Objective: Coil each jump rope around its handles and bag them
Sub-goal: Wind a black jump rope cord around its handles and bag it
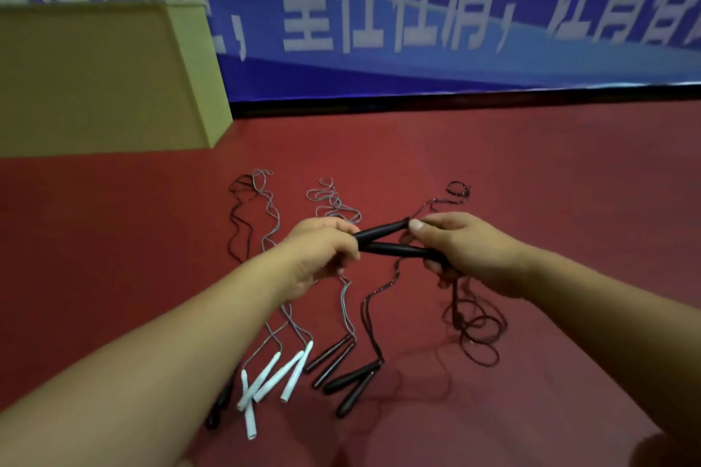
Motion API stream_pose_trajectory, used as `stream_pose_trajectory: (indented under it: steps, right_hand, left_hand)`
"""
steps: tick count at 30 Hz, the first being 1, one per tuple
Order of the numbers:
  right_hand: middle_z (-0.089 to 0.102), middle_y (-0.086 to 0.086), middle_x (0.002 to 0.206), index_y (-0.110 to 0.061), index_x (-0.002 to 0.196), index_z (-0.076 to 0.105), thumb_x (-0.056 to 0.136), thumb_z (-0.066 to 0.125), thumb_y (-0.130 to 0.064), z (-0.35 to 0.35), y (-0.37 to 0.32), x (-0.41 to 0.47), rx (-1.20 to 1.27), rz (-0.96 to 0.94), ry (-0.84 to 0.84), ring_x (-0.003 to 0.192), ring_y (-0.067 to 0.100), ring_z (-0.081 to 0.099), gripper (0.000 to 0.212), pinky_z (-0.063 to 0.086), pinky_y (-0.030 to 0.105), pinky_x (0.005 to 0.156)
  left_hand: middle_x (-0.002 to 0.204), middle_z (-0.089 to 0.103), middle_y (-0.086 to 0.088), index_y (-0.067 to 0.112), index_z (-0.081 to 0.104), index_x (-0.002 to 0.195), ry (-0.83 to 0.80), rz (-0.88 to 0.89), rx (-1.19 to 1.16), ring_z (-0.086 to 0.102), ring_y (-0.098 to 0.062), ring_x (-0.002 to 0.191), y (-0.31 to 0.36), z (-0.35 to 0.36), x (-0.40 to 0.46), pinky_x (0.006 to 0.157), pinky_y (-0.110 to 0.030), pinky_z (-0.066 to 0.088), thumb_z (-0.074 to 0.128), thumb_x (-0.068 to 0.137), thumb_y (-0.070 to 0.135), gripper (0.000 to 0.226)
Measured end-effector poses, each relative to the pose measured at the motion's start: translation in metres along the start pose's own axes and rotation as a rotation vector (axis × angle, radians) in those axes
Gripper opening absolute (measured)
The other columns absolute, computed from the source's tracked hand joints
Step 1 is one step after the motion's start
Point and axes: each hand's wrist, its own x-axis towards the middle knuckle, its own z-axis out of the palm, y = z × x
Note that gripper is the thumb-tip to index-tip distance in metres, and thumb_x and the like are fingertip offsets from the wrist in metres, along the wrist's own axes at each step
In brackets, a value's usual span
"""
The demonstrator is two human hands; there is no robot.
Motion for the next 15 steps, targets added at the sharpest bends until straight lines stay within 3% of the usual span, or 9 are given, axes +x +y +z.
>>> stream_pose_trajectory:
  steps: [4, 7, 10, 12, 15]
  right_hand:
    - [0.047, 0.004, 0.053, -0.009, 0.092, 0.062, 0.102, 0.047, -0.022, 0.019, -0.003, -0.007, 0.210, 0.022, 0.165, 0.046, 0.015, 0.039, 0.023, 0.040, 0.029, 0.049]
    - [0.048, 0.003, 0.054, -0.010, 0.096, 0.062, 0.101, 0.049, -0.023, 0.026, -0.016, -0.002, 0.401, 0.085, 0.181, 0.047, 0.014, 0.036, 0.019, 0.040, 0.029, 0.051]
    - [0.053, 0.007, 0.059, -0.009, 0.104, 0.061, 0.098, 0.053, -0.023, 0.026, -0.033, 0.008, 0.430, 0.101, 0.121, 0.046, 0.015, 0.036, 0.017, 0.042, 0.029, 0.050]
    - [0.058, 0.011, 0.063, -0.017, 0.109, 0.060, 0.099, 0.051, -0.032, 0.030, -0.034, 0.010, 0.389, 0.116, 0.073, 0.043, 0.015, 0.034, 0.020, 0.043, 0.029, 0.049]
    - [0.061, 0.014, 0.065, -0.028, 0.109, 0.061, 0.099, 0.046, -0.045, 0.043, -0.025, 0.009, 0.364, 0.115, 0.009, 0.042, 0.015, 0.030, 0.025, 0.042, 0.027, 0.046]
  left_hand:
    - [0.043, 0.047, 0.000, 0.013, 0.054, 0.068, 0.150, 0.013, -0.210, 0.038, -0.008, 0.031, 0.003, 0.013, -0.010, 0.039, -0.016, 0.034, 0.049, 0.066, -0.022, 0.035]
    - [0.052, 0.051, -0.006, 0.009, 0.057, 0.067, 0.224, -0.035, -0.275, 0.043, -0.012, 0.038, 0.007, 0.012, -0.011, 0.041, -0.019, 0.038, 0.049, 0.065, -0.019, 0.029]
    - [0.059, 0.052, -0.009, 0.008, 0.064, 0.067, 0.312, -0.039, -0.141, 0.041, -0.020, 0.049, 0.013, 0.000, -0.009, 0.045, -0.020, 0.034, 0.054, 0.060, -0.011, 0.022]
    - [0.060, 0.052, -0.007, 0.013, 0.066, 0.065, 0.341, -0.001, 0.003, 0.041, -0.020, 0.054, 0.011, -0.007, -0.010, 0.050, -0.021, 0.031, 0.058, 0.059, -0.005, 0.021]
    - [0.059, 0.051, -0.001, 0.019, 0.066, 0.060, 0.260, -0.014, 0.122, 0.041, -0.018, 0.054, 0.001, -0.014, -0.013, 0.048, -0.018, 0.030, 0.061, 0.062, 0.000, 0.019]
